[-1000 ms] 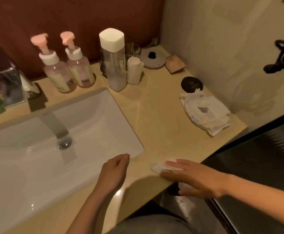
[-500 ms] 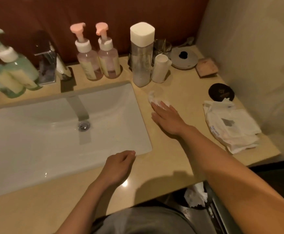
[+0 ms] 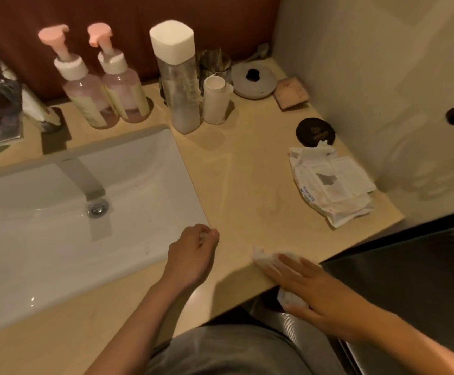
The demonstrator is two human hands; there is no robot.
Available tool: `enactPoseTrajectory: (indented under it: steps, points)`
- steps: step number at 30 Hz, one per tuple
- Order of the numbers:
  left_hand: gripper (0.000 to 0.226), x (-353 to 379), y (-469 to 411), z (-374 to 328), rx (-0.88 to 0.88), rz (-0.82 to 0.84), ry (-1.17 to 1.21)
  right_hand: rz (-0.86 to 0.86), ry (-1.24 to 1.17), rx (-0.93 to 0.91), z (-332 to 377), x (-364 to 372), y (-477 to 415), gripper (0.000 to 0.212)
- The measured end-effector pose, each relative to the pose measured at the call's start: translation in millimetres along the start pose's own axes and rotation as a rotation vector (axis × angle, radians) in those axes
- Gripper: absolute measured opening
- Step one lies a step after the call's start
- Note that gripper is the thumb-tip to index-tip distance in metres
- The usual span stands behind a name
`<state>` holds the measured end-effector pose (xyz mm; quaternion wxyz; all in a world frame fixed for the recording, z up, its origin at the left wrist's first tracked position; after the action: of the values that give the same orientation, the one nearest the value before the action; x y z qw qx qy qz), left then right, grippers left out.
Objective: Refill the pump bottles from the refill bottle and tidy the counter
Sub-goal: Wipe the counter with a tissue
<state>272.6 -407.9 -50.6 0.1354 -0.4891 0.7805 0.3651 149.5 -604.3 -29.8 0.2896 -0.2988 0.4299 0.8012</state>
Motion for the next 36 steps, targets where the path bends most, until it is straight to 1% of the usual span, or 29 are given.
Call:
enactPoseTrajectory:
  steps: [2,6,10,14,16,18,19,21,22,23,24,25,27,30,32,33,34,36]
  points:
    - [0.031,0.2,-0.8,-0.3,-0.002,-0.011,-0.023,0.014,0.043,0.004,-14.0,-8.2,4.0,0.06]
    - [0.028,1.4,0.0,-1.1,0.006,-0.013,-0.037,-0.053,0.025,0.077,-37.3,-40.5,-21.7,0.061]
    - [0.037,3.9,2.7,1.5,0.02,0.011,-0.02,-0.185,0.001,0.168,-47.9,-76.2,-65.2,0.061]
    - [0.036,-0.8,13.9,-1.6,0.056,0.037,0.043,-0.293,-0.091,0.304,-59.2,-107.6,-103.6,0.06]
    - [0.03,-4.2,19.2,-2.9,0.074,0.049,0.064,-0.344,-0.16,0.377,-66.5,-120.0,-116.6,0.059]
    - [0.016,-6.9,25.2,-2.1,0.083,0.076,0.052,-0.389,-0.188,0.44,-69.2,-122.7,-125.4,0.059]
    - [0.017,-7.7,28.2,-2.0,0.099,0.086,0.036,-0.409,-0.179,0.467,-67.9,-120.2,-127.9,0.06]
    - [0.03,-10.5,33.2,-1.5,0.147,0.086,-0.003,-0.447,-0.147,0.496,-58.5,-108.7,-127.6,0.061]
    - [0.033,-12.6,34.5,-0.6,0.156,0.081,-0.01,-0.46,-0.139,0.495,-50.4,-100.3,-124.7,0.062]
    - [0.029,-13.6,35.8,0.6,0.162,0.08,-0.008,-0.465,-0.139,0.482,-41.3,-90.3,-120.2,0.062]
    - [0.02,-14.7,37.7,-0.2,0.175,0.085,-0.001,-0.469,-0.144,0.462,-31.4,-79.5,-114.6,0.062]
    - [0.018,-16.1,39.8,-3.3,0.191,0.094,-0.012,-0.474,-0.15,0.45,-19.7,-68.3,-105.5,0.061]
    - [0.027,-17.8,41.2,-3.4,0.205,0.092,-0.041,-0.481,-0.14,0.433,-0.5,-46.5,-85.7,0.061]
    - [0.017,-20.6,44.3,7.5,0.245,0.11,-0.041,-0.446,-0.101,0.431,12.2,-14.3,-53.1,0.06]
    - [0.038,-22.7,47.8,17.2,0.246,0.131,-0.085,-0.387,-0.132,0.424,6.5,0.0,-32.5,0.06]
    - [0.043,-26.5,50.8,20.1,0.254,0.123,-0.092,-0.359,-0.158,0.429,-0.1,4.2,-23.5,0.06]
    - [0.039,-29.8,53.2,22.3,0.276,0.115,-0.092,-0.336,-0.181,0.442,-9.3,5.5,-16.0,0.06]
    - [0.023,-38.5,62.6,22.6,0.328,0.11,-0.114,-0.349,-0.237,0.484,-28.6,4.1,-5.8,0.061]
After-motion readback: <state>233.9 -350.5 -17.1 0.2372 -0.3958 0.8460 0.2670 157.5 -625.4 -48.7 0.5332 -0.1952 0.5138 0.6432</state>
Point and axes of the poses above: each hand's wrist, its own y-axis away from the middle knuckle, its own x-axis out of the palm, z = x × y, the point moved 7 cm from there along -y, towards the middle knuckle, and after that the axes turned 4 degrees about z, right-handed, at the moved point
